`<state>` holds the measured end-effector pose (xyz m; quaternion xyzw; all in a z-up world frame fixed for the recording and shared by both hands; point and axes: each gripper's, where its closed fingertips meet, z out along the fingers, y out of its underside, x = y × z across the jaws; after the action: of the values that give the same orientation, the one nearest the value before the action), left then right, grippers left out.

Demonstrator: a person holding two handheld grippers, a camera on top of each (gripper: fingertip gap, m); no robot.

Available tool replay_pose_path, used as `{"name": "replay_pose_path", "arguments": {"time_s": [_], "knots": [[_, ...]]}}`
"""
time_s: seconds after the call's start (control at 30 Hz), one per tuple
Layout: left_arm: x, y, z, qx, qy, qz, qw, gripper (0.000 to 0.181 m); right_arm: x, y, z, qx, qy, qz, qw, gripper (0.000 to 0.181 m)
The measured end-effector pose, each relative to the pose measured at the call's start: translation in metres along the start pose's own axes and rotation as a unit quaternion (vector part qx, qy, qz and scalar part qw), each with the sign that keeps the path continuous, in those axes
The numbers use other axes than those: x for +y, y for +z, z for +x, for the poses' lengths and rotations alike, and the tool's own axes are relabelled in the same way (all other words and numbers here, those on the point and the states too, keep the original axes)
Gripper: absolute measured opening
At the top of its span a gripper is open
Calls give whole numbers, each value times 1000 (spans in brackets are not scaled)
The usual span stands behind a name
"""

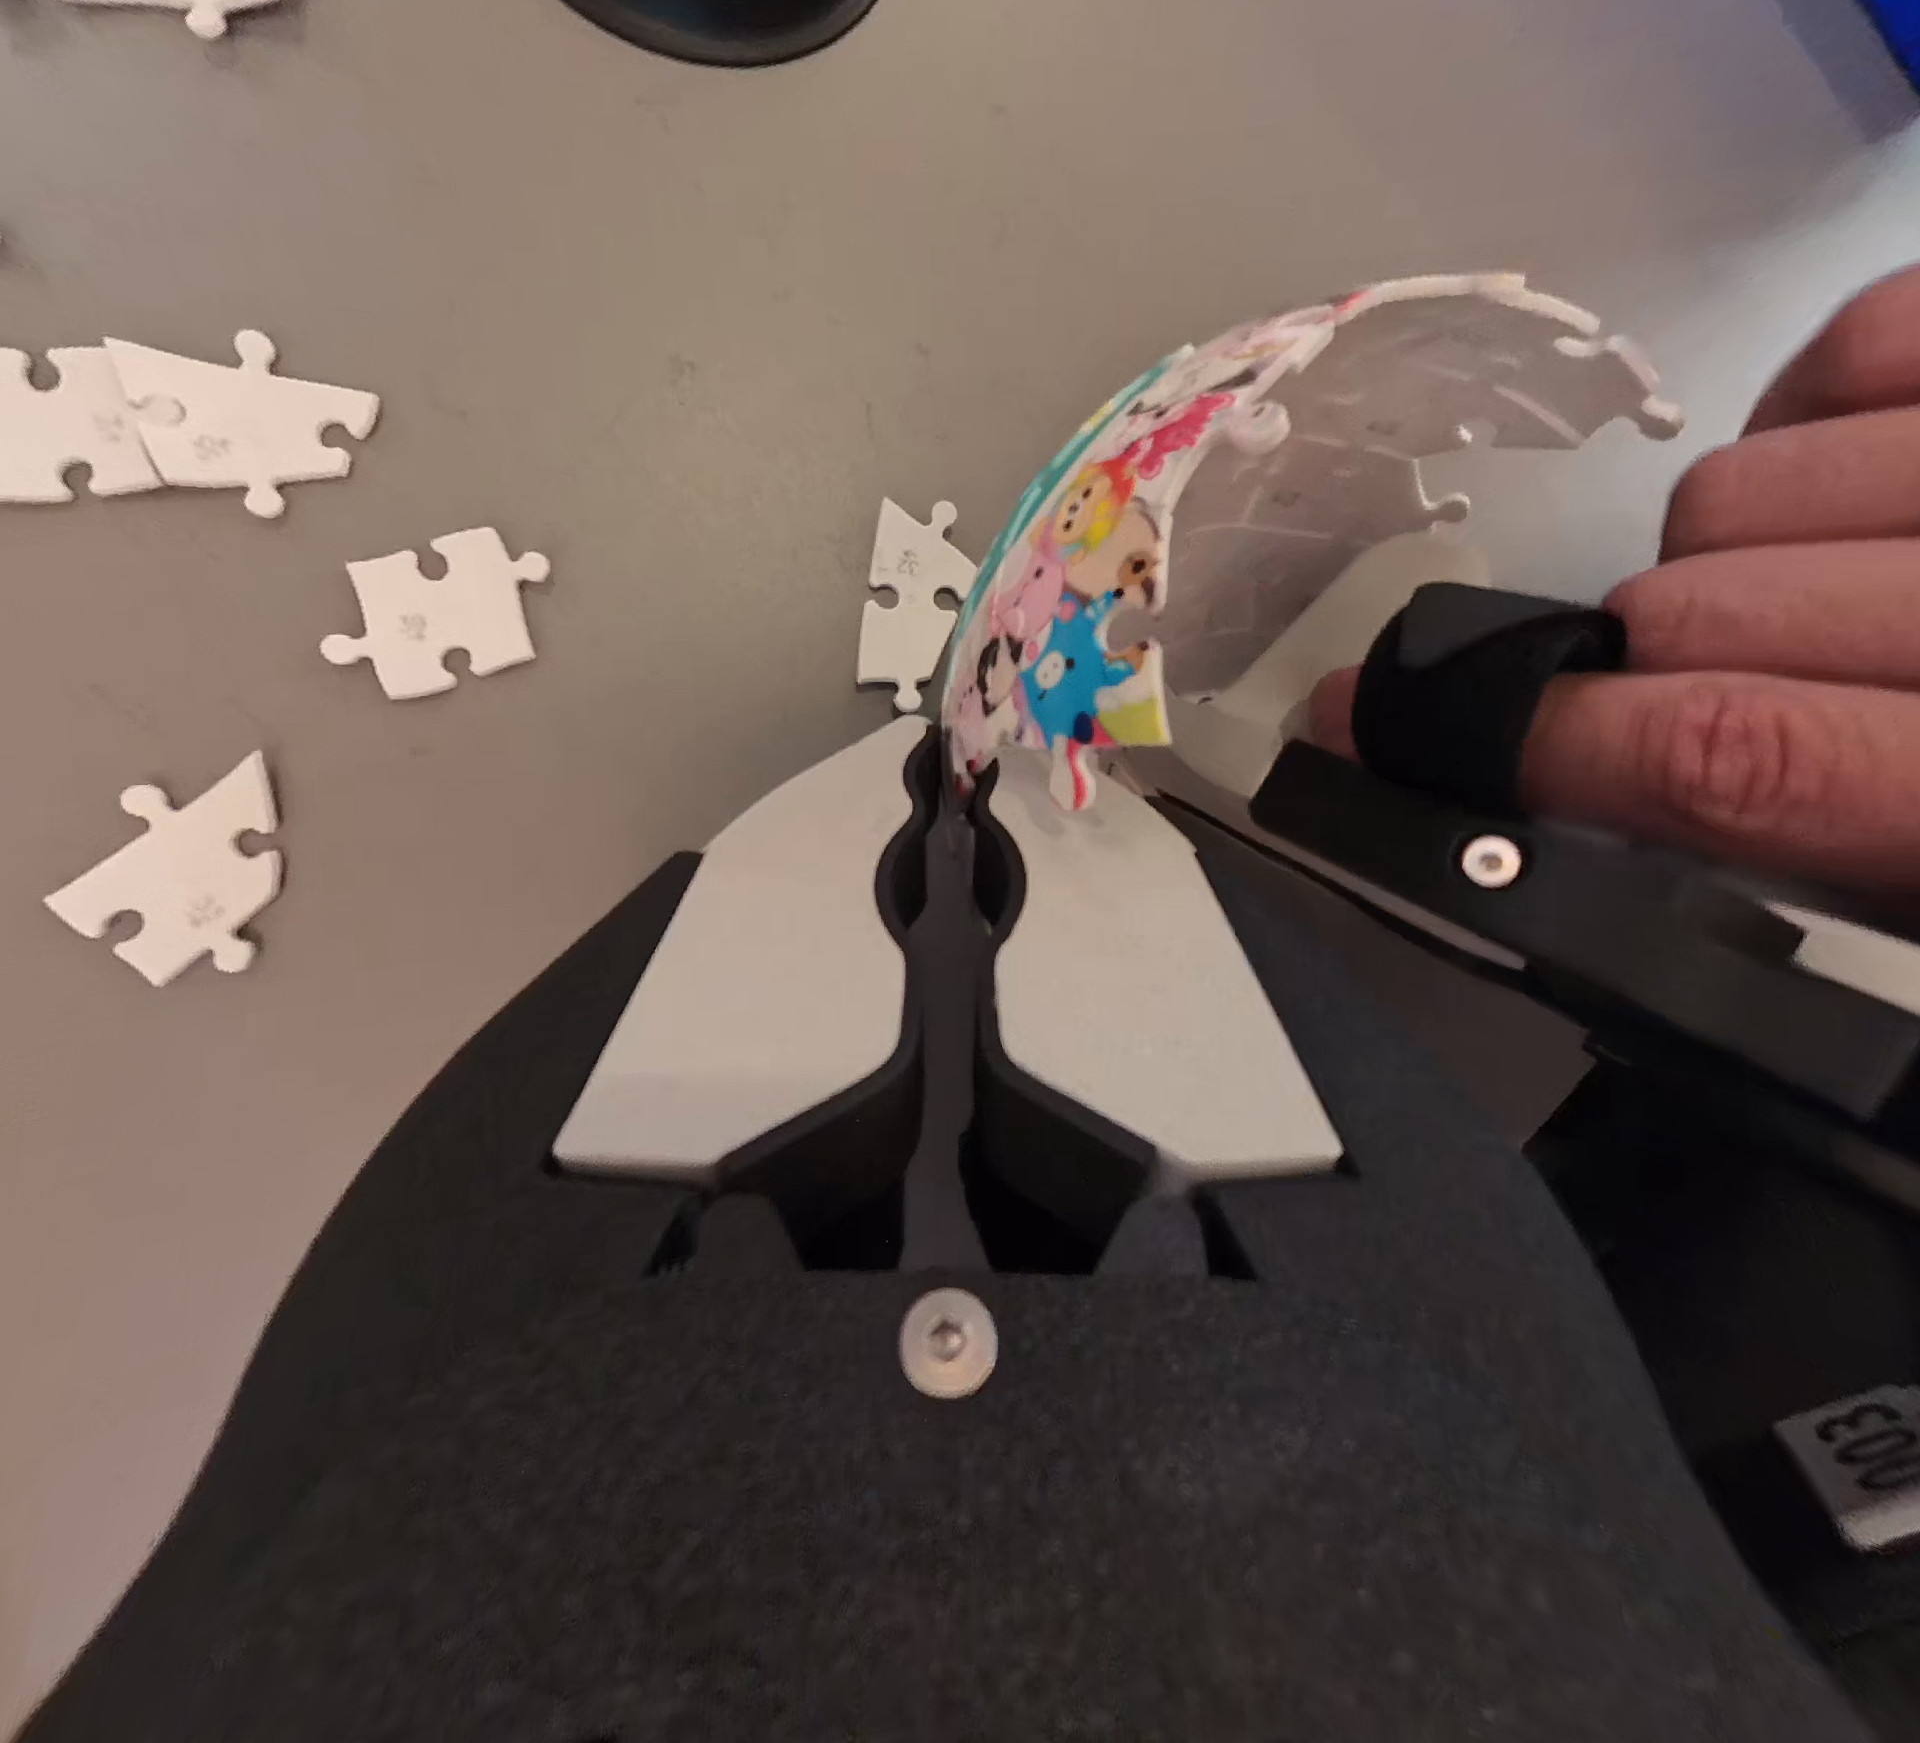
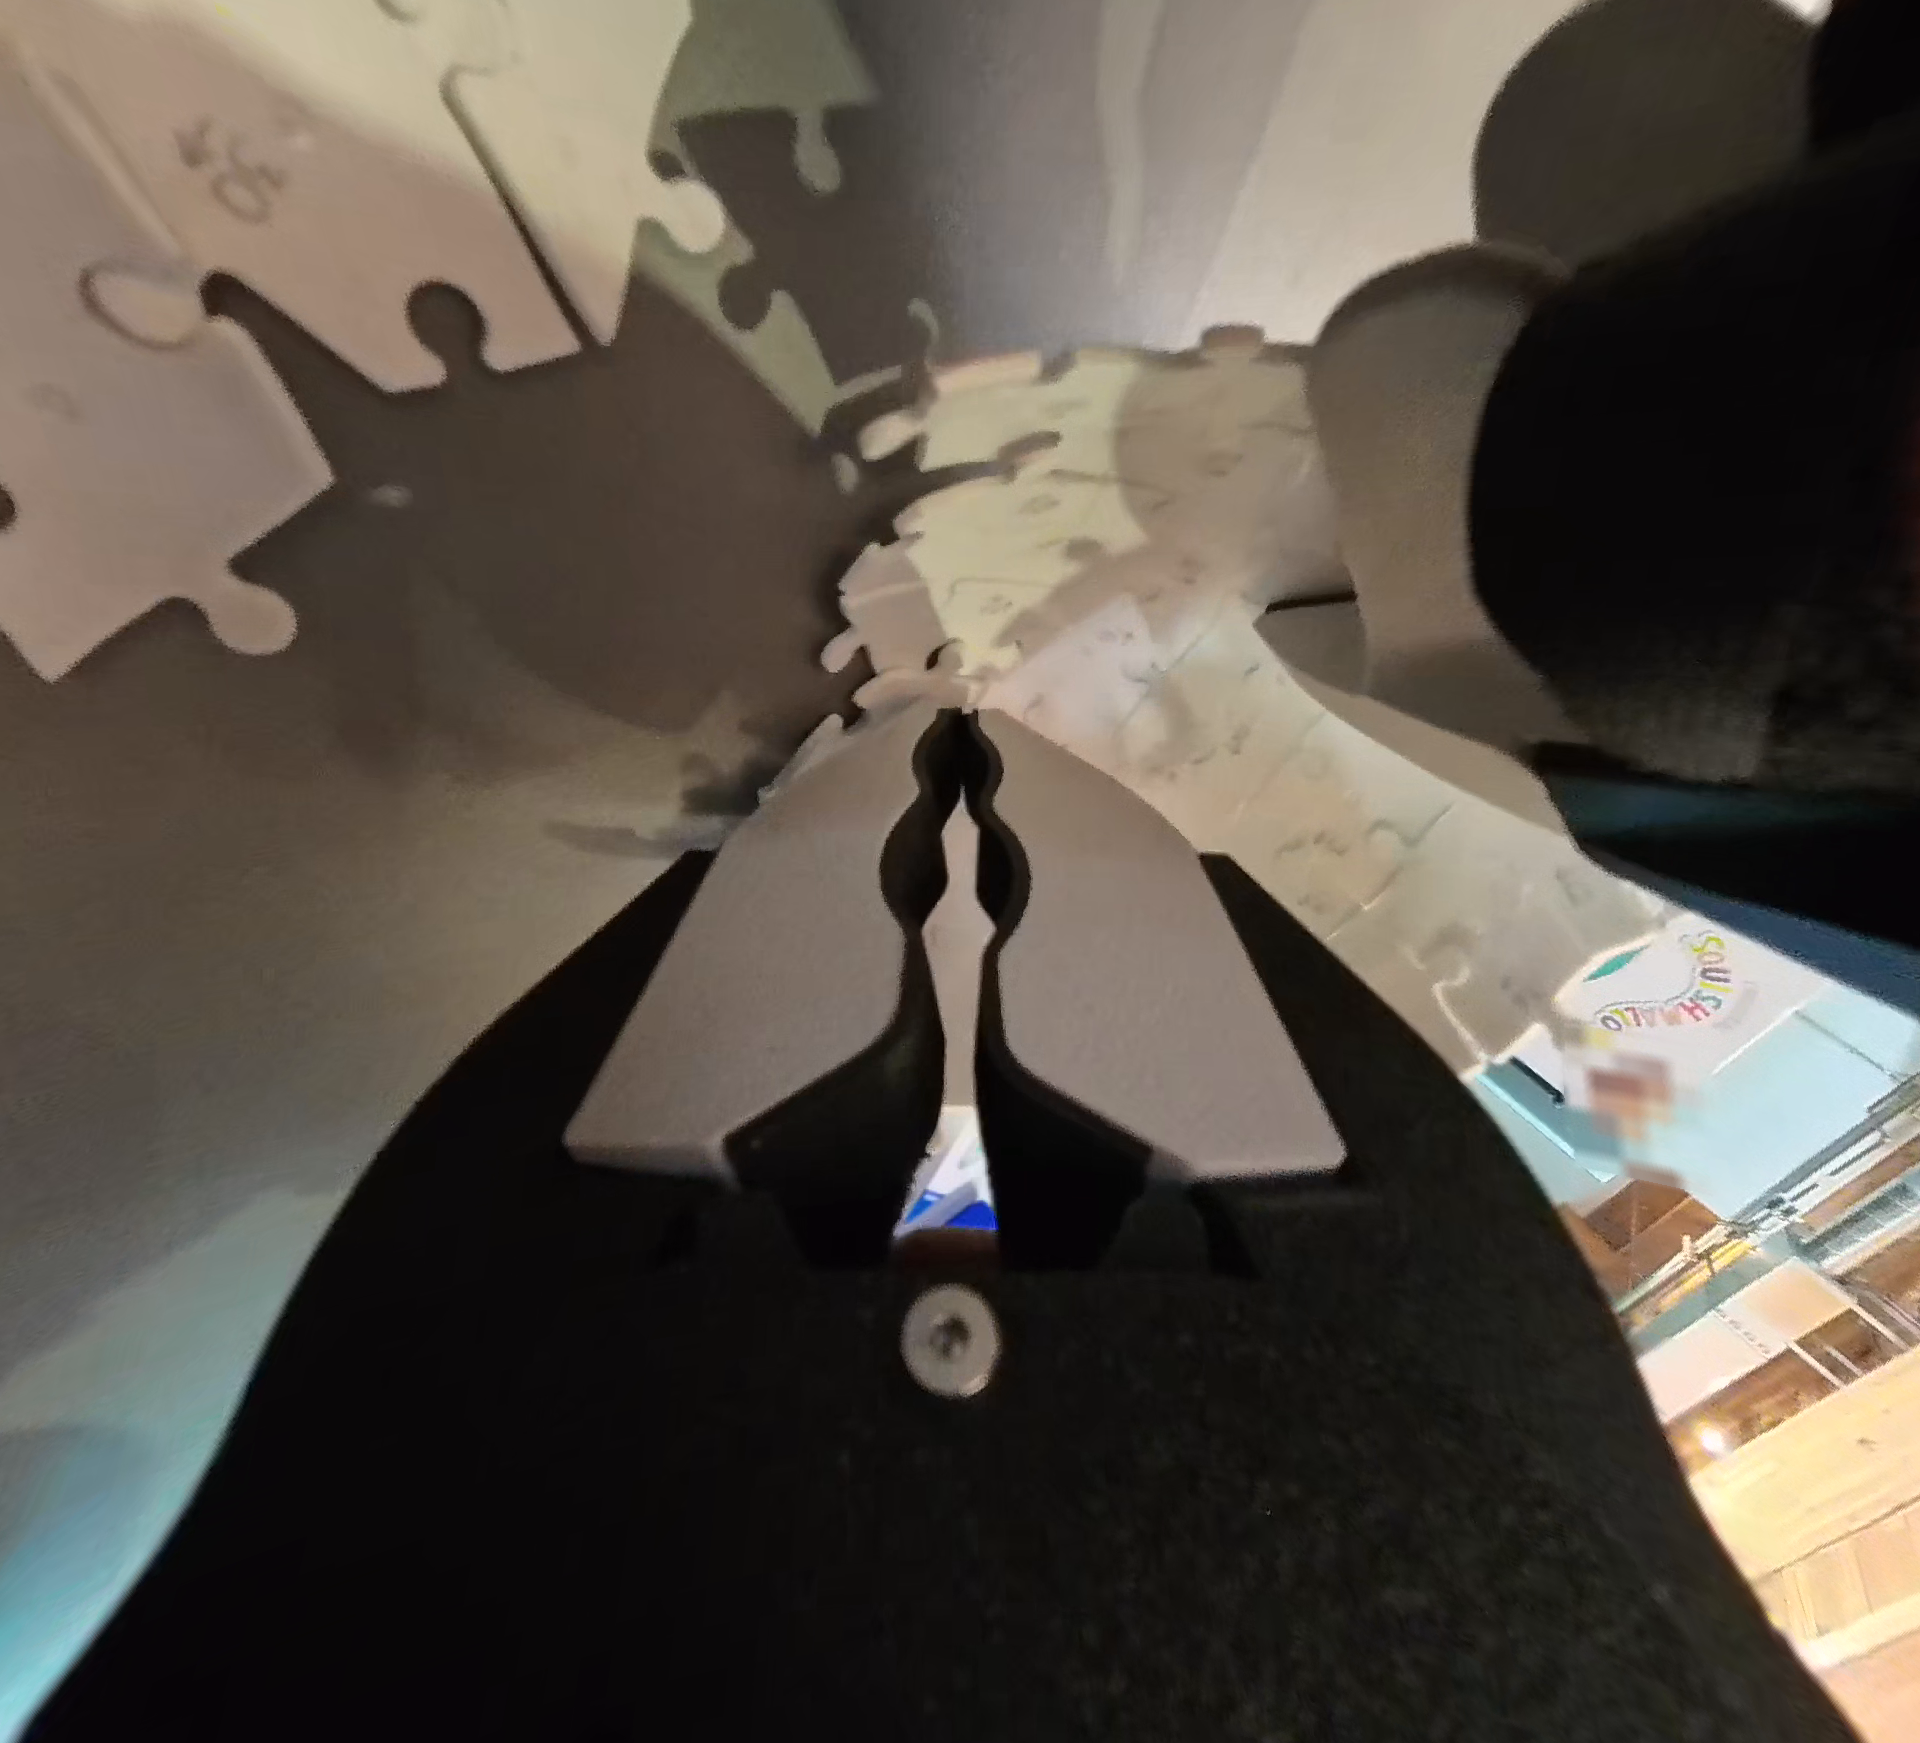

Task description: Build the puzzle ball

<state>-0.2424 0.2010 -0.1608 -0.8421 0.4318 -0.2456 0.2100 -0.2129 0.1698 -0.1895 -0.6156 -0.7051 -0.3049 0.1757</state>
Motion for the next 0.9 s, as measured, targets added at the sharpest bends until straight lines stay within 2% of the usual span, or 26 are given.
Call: {"name": "replay_pose_path", "arguments": {"time_s": [0.13,0.47,0.73,0.9], "knots": [[-2,2,0,3,-12,-1,1000,3,0,-3,0,-13,15,6,1000,0],[-3,0,-1,-5,4,-2,1000,3,-7,0,5,11,14,23,1000,0],[-4,1,-1,-3,6,-3,1000,3,-5,-1,2,-22,16,22,999,0],[-3,0,-1,-4,8,-3,1000,3,-14,-8,15,-2,43,47,998,0]]}}
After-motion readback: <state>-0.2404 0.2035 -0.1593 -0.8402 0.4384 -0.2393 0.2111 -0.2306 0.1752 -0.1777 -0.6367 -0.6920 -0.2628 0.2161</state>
